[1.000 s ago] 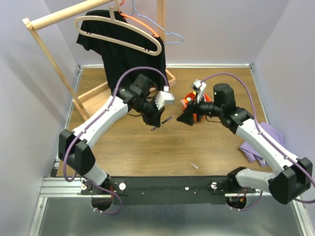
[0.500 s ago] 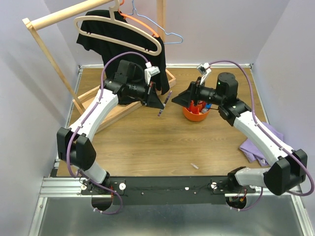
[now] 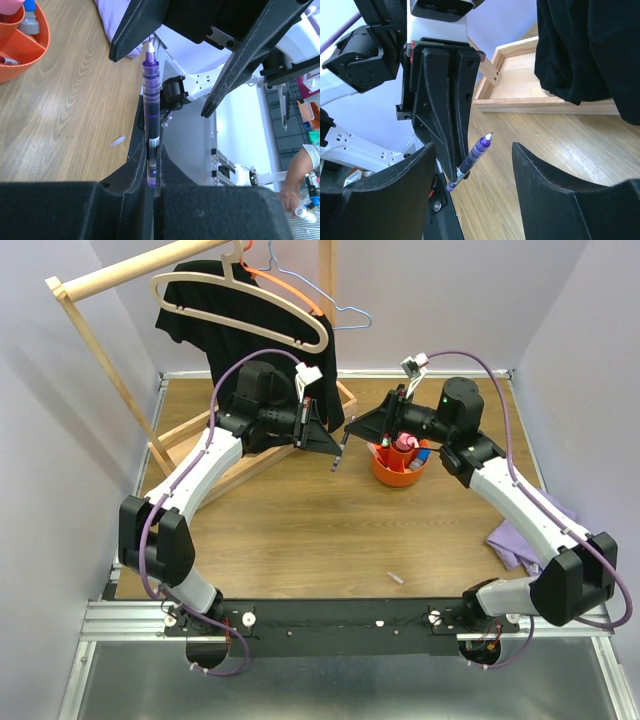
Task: Sort the stationery into containers
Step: Pick up the pen cap from the center of the board.
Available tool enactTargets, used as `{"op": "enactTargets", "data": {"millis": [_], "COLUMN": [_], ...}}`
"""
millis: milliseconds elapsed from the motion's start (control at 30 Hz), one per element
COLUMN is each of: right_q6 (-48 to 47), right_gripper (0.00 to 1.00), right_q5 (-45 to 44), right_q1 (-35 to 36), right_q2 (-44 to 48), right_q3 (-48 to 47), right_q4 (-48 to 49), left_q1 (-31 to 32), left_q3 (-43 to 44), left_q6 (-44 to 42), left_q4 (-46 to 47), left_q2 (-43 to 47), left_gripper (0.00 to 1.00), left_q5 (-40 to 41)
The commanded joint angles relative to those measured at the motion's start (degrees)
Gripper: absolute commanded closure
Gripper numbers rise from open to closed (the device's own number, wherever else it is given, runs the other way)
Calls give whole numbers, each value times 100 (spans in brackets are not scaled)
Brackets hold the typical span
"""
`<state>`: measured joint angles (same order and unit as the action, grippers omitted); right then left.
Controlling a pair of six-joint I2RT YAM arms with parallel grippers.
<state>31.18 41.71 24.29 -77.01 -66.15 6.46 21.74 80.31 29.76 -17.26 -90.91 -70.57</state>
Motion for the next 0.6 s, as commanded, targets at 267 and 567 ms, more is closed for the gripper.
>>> {"op": "enactTargets", "data": {"millis": [267,567], "right_q6": [266,415], "right_gripper": [40,50], "right_q5": [170,373], "right_q1": [-12,-12], "right_q2": [-200,-358], "right_q3": [-118,-205], "right_q4": [83,374], "left_q1": [-64,-64], "left_q3": [-191,-209], "left_q6": [1023,1269], "left_q4": [1189,1531], "left_q2": [162,4], "left_gripper": [100,100], "left_q5": [-221,-221]}}
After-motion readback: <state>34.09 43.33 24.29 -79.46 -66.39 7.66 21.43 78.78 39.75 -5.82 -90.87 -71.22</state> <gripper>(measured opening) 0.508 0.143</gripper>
